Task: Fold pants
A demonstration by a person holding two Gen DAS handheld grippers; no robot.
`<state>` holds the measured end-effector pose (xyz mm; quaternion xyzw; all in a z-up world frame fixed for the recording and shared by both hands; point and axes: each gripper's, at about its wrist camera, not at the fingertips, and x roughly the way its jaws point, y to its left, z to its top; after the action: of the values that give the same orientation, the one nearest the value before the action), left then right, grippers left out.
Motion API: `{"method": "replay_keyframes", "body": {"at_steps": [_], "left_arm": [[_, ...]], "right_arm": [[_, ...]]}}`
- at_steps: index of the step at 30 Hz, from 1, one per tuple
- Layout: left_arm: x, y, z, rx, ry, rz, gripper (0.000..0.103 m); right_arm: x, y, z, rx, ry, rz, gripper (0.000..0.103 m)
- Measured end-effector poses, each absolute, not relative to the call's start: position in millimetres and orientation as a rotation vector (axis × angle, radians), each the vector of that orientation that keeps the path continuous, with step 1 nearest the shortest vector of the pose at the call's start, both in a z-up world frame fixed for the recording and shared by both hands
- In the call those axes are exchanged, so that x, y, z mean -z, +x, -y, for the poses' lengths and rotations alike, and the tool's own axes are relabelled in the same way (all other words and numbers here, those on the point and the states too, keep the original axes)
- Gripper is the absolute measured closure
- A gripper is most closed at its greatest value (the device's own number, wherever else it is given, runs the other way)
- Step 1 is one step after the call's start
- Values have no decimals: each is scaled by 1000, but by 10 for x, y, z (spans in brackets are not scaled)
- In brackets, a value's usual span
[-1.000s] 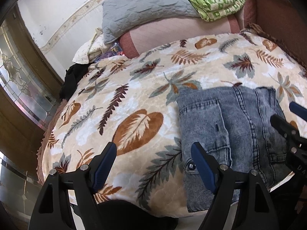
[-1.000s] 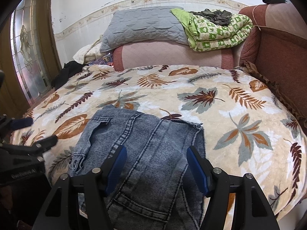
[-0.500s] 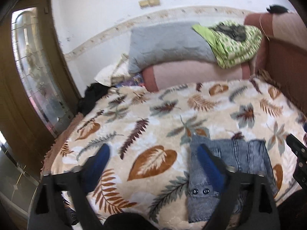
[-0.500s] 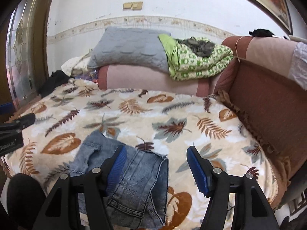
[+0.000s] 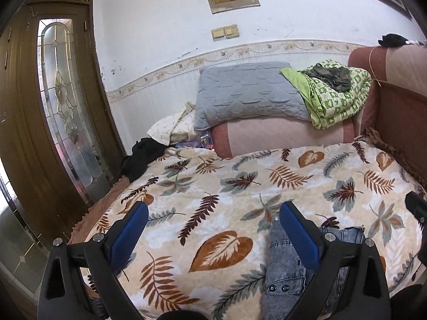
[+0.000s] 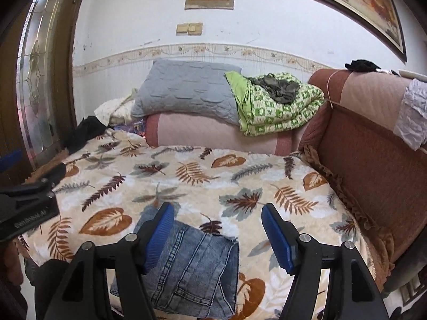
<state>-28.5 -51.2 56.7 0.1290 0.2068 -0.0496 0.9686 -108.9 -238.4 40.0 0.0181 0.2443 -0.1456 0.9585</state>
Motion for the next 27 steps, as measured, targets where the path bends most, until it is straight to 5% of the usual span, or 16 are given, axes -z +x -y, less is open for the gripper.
{"method": "replay_keyframes", "body": {"at_steps": [27], "left_arm": [[-806,-294,547,154,218,-414,4]], "right_arm": [[-700,-1075,2298,286,1,-462,30]]}}
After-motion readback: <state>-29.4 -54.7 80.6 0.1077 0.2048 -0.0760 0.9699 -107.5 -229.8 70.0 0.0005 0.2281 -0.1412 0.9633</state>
